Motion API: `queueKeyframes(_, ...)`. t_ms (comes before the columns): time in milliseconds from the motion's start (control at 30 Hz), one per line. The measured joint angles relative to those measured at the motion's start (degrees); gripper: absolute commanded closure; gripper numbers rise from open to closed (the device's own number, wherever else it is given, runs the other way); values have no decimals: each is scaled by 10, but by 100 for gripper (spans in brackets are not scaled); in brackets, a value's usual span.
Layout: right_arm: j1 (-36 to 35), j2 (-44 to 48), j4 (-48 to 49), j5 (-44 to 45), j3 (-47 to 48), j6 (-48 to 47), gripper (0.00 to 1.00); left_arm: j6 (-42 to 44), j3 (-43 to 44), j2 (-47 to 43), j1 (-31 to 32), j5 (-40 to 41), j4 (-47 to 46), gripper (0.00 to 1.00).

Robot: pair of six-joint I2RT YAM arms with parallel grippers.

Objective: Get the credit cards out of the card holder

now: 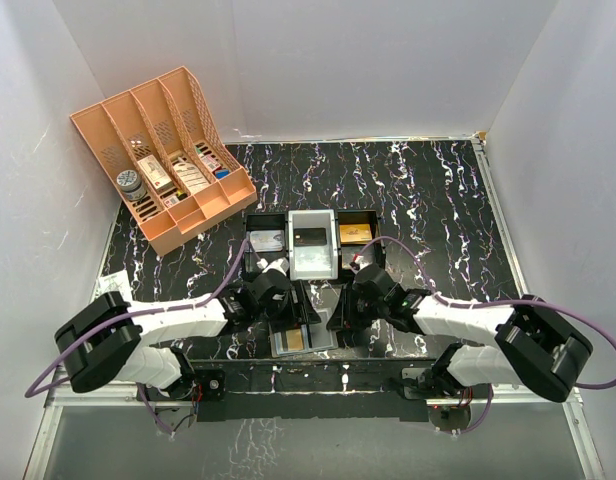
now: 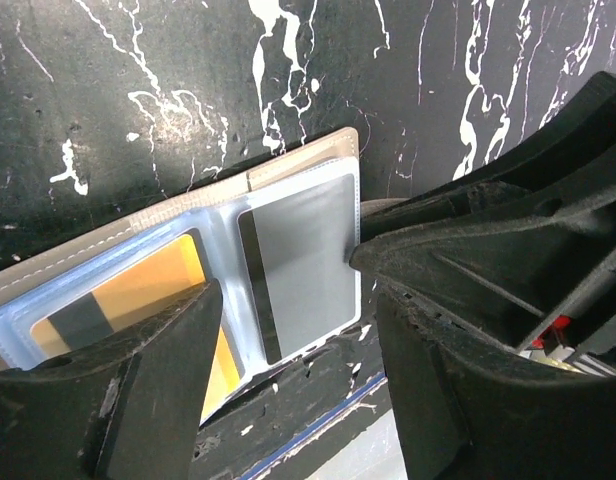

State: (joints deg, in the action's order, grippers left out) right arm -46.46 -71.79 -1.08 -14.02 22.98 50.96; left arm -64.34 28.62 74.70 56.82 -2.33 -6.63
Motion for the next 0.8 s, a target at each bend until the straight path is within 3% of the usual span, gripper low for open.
queueKeyframes(300,-1,52,-76,7,19,-23,80,7,25,38,0,-5,9,41)
queueKeyframes(467,-1,64,-62,-18,38,-28,83,6,26,41,0,-5,7,41)
queueKeyframes(800,0,-35,-24,-45,38,-26,90,0,20,42,-1,-7,-5,41)
